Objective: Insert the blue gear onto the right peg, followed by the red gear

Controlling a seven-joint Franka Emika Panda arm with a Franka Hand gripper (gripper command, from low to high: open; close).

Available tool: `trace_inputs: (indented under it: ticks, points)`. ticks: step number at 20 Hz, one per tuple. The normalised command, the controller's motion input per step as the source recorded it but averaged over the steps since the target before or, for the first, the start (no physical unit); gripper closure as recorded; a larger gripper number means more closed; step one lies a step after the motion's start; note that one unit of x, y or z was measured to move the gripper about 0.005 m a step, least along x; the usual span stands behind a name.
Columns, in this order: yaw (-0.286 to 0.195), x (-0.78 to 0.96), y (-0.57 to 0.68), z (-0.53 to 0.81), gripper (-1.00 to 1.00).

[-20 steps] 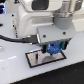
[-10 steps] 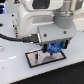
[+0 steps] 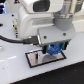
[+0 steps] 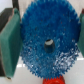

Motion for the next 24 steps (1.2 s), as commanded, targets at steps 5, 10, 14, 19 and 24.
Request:
trace_inputs:
  ticks: [5,10,14,19,24]
  points:
    - [0.0,0.06,-0.02,-0.1,1.0]
    - [0.0,0.04,0.02,-0.09,1.0]
    - [0.0,0.08,0.02,-0.26,1.0]
    - [0.0,0.06,0.01,-0.16,1.0]
    - [0.0,0.01,0.06,0.07,-1.0]
